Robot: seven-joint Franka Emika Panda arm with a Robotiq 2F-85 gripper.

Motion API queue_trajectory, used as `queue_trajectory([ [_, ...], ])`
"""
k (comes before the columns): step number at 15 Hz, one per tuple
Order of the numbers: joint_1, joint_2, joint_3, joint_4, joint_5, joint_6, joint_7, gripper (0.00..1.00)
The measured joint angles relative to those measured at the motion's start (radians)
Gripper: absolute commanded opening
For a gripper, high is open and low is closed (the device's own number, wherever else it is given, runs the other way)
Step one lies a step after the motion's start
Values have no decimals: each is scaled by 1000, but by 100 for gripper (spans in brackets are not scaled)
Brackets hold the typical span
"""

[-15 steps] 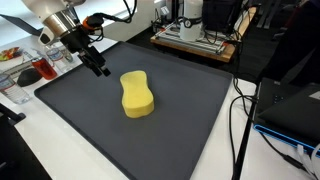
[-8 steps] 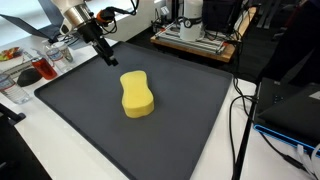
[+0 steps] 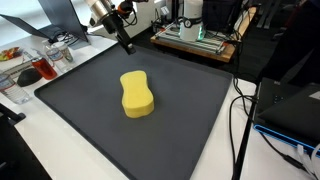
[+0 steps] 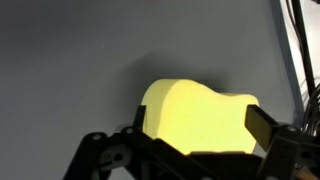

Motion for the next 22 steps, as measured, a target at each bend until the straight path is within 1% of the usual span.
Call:
queue_trajectory([
  [2, 18, -47, -8, -54, 22, -1, 1, 100],
  [5, 70, -92, -12, -91, 27, -5, 35, 100],
  [9, 168, -118, -11, -94, 9, -3, 190, 100],
  [10, 182, -120, -11, -94, 8, -3, 199, 100],
  [16, 184, -112, -26, -94, 8, 3, 199, 100],
  [19, 184, -86, -40, -94, 7, 52, 202, 100],
  [22, 182, -34, -57, -92, 2, 104, 198, 100],
])
